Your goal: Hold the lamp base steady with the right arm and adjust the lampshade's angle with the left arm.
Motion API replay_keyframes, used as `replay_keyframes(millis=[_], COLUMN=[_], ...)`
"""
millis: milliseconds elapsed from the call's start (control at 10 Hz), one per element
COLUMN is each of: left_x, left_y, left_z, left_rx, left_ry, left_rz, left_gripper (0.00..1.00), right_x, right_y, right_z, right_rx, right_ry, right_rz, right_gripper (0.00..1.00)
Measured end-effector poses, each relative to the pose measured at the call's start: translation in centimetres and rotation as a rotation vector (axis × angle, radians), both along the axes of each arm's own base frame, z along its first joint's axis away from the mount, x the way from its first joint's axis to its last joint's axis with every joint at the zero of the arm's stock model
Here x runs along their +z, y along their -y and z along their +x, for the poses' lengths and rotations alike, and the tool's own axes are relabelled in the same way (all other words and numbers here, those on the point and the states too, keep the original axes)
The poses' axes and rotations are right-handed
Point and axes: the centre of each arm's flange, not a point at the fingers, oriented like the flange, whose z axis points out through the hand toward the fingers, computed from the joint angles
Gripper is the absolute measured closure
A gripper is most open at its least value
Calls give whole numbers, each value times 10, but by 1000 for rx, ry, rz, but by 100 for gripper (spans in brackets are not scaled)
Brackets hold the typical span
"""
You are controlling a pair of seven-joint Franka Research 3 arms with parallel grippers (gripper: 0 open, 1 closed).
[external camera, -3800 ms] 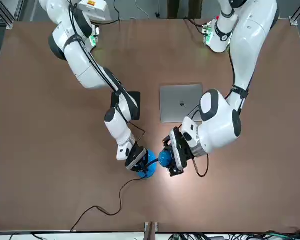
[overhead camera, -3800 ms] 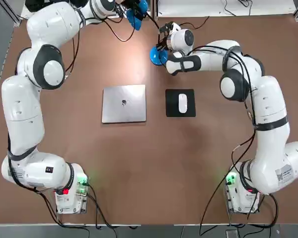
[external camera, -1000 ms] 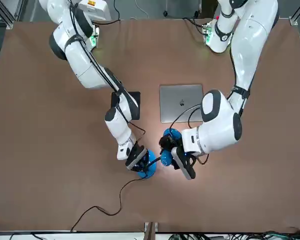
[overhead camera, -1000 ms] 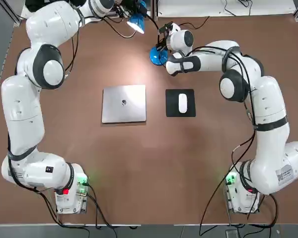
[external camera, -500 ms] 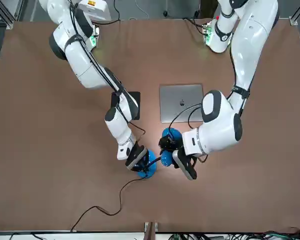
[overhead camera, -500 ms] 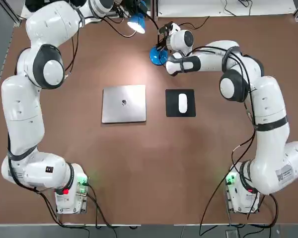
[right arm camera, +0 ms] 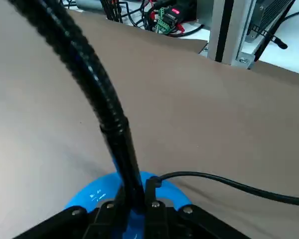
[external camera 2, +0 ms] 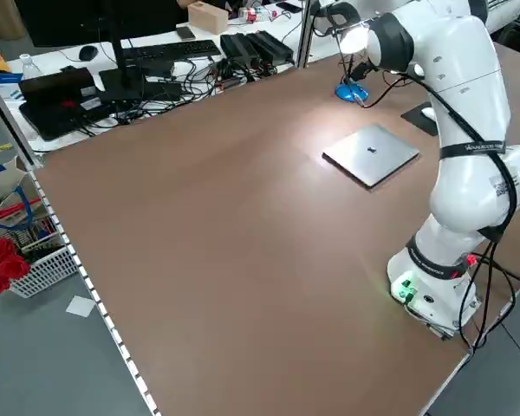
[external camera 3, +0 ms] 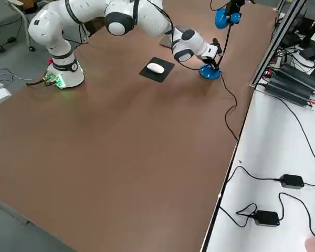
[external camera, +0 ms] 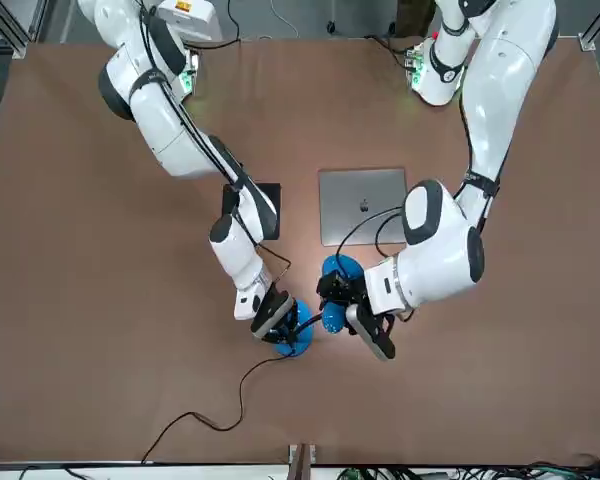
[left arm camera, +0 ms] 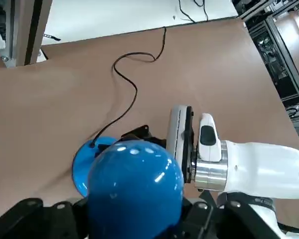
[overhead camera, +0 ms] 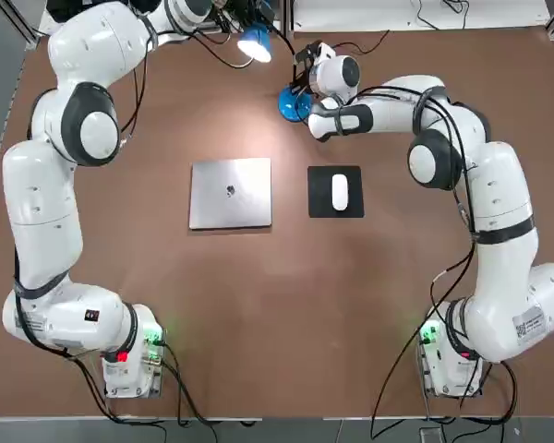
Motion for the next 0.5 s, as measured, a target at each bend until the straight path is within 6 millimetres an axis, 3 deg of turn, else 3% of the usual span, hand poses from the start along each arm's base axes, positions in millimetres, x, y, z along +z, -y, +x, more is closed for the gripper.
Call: replay_keyframes(millis=[400,500], left_x=[-1,2], left_y=[-1,-2], left_z=[0,0], left_rx=[17,18], left_ry=[-28,-30], left_rz=[-16,-22], left_gripper=[58,50], right_x=[0,0], right_y=[0,0], right_z=[0,0], right_rx=[0,-1], right_ry=[0,0], right_rz=[0,-1], right_gripper=[85,85])
